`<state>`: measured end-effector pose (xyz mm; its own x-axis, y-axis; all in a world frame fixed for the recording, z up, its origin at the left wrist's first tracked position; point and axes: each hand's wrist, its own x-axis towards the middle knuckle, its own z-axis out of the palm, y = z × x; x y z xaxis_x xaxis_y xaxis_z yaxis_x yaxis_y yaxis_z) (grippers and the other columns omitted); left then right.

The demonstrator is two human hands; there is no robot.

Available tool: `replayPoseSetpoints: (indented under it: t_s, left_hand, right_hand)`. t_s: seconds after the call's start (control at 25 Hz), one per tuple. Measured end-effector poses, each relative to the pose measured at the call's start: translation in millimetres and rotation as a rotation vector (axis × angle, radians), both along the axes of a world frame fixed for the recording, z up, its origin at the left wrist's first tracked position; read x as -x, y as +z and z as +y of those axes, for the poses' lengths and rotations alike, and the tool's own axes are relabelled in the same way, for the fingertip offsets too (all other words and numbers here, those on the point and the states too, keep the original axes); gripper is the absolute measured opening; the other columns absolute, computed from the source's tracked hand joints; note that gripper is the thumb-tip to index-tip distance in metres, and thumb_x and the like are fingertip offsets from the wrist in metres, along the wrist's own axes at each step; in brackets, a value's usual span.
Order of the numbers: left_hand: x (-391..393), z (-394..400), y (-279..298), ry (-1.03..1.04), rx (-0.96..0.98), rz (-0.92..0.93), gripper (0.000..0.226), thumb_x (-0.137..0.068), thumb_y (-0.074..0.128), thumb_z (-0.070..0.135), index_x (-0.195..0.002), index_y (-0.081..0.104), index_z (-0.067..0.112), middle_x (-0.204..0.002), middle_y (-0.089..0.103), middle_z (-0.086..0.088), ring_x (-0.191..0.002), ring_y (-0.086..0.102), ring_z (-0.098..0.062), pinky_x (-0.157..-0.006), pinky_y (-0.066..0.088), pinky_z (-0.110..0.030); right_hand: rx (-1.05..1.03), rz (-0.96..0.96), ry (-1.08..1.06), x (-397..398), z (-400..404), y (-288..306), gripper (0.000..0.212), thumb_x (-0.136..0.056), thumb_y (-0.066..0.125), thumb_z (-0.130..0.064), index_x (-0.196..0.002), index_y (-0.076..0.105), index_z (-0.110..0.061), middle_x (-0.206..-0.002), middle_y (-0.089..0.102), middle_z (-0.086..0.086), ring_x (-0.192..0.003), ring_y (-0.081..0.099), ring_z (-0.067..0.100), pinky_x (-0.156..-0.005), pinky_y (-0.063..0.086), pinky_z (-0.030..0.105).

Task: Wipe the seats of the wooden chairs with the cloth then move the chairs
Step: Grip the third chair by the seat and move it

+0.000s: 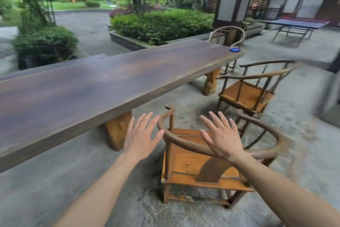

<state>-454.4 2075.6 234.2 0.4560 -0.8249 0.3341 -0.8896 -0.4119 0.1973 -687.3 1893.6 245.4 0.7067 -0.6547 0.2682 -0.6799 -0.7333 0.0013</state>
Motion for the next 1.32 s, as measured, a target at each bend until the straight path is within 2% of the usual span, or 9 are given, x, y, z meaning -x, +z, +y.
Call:
replayPoseSetpoints:
  t_s: [0.16, 0.36, 0.56, 0.72, 0.8, 0.96, 1.12, 1.2, 1.32]
  left_hand:
    - [39.6, -24.0, -1.6, -0.098, -0.047, -0.028, 0.084, -0.087, -0.003, 0.075, -0.155, 0.027, 0.034, -0.164, 0.026, 0.005, -0.153, 0.017, -0.015, -0.126, 0.006, -0.046]
    - [70.9, -50.3, -5.4, -0.153, -0.056, -0.021, 0.076, -0.091, 0.005, 0.068, -0.155, 0.028, 0.033, -0.164, 0.026, 0.004, -0.153, 0.016, -0.016, -0.126, 0.004, -0.045]
    - [107.8, -62.8, -53.3, -0.222, -0.06, 0.009, 0.063, -0.097, 0.023, 0.059, -0.149, 0.041, 0.029, -0.159, 0.037, 0.002, -0.149, 0.03, -0.018, -0.124, 0.016, -0.044]
    - [126.1, -60.3, -131.2, -0.299, -0.205, 0.015, 0.058, -0.099, 0.027, 0.056, -0.146, 0.045, 0.028, -0.156, 0.041, 0.002, -0.144, 0.037, -0.018, -0.121, 0.017, -0.039]
    - [125.7, -68.4, -170.9, -0.296, -0.269, 0.021, 0.06, -0.099, 0.024, 0.058, -0.147, 0.045, 0.029, -0.156, 0.042, 0.002, -0.143, 0.039, -0.019, -0.121, 0.017, -0.039]
    - [110.7, -107.8, -265.4, -0.28, -0.34, -0.001, 0.066, -0.097, 0.021, 0.061, -0.147, 0.046, 0.026, -0.155, 0.044, -0.002, -0.143, 0.04, -0.023, -0.12, 0.026, -0.043]
    - [88.7, -149.9, -400.1, -0.259, -0.408, -0.052, 0.074, -0.093, 0.011, 0.065, -0.153, 0.033, 0.029, -0.163, 0.029, 0.0, -0.151, 0.024, -0.022, -0.124, 0.017, -0.044]
    - [74.3, -166.3, -467.6, -0.216, -0.44, -0.08, 0.071, -0.095, 0.012, 0.066, -0.156, 0.025, 0.032, -0.165, 0.021, 0.0, -0.152, 0.017, -0.022, -0.123, 0.016, -0.045]
    - [56.3, -187.0, -536.7, -0.165, -0.439, -0.085, 0.067, -0.098, 0.02, 0.065, -0.154, 0.03, 0.03, -0.162, 0.029, -0.004, -0.148, 0.026, -0.026, -0.118, 0.021, -0.046]
  right_hand:
    - [-0.01, 0.009, -0.087, 54.0, -12.1, -0.6, 0.067, -0.094, 0.01, -0.065, -0.153, 0.03, -0.039, -0.162, 0.031, 0.0, -0.152, 0.021, 0.029, -0.117, 0.023, 0.055]
    - [-0.021, -0.016, -0.117, 99.2, -22.0, -10.9, 0.064, -0.096, 0.015, -0.063, -0.151, 0.035, -0.037, -0.159, 0.036, 0.0, -0.15, 0.025, 0.028, -0.117, 0.026, 0.054]
    - [-0.011, -0.102, -0.071, 144.4, -21.7, -57.9, 0.051, -0.099, 0.033, -0.051, -0.14, 0.054, -0.028, -0.145, 0.055, 0.0, -0.14, 0.045, 0.027, -0.108, 0.038, 0.048]
    - [-0.07, -0.058, -0.039, 176.0, -10.7, -143.8, 0.046, -0.097, 0.037, -0.049, -0.127, 0.063, -0.026, -0.132, 0.065, 0.0, -0.128, 0.056, 0.027, -0.096, 0.046, 0.046]
    - [-0.134, -0.002, -0.099, 184.6, -18.6, -186.1, 0.049, -0.095, 0.038, -0.052, -0.126, 0.064, -0.027, -0.131, 0.066, 0.002, -0.128, 0.057, 0.028, -0.094, 0.048, 0.046]
    - [-0.204, 0.092, -0.213, 178.4, -61.9, -281.7, 0.06, -0.093, 0.03, -0.06, -0.134, 0.06, -0.029, -0.138, 0.062, 0.002, -0.134, 0.051, 0.029, -0.1, 0.047, 0.048]
    - [-0.166, 0.12, -0.287, 153.8, -111.4, -410.6, 0.071, -0.09, 0.015, -0.065, -0.143, 0.05, -0.034, -0.149, 0.052, 0.001, -0.142, 0.041, 0.028, -0.106, 0.038, 0.048]
    - [-0.14, 0.117, -0.318, 143.1, -130.2, -478.3, 0.071, -0.089, 0.014, -0.065, -0.144, 0.048, -0.035, -0.151, 0.049, 0.002, -0.142, 0.04, 0.03, -0.106, 0.036, 0.049]
    - [-0.135, 0.115, -0.309, 133.6, -151.3, -552.8, 0.067, -0.09, 0.016, -0.061, -0.142, 0.049, -0.034, -0.148, 0.052, 0.004, -0.138, 0.043, 0.03, -0.103, 0.04, 0.05]
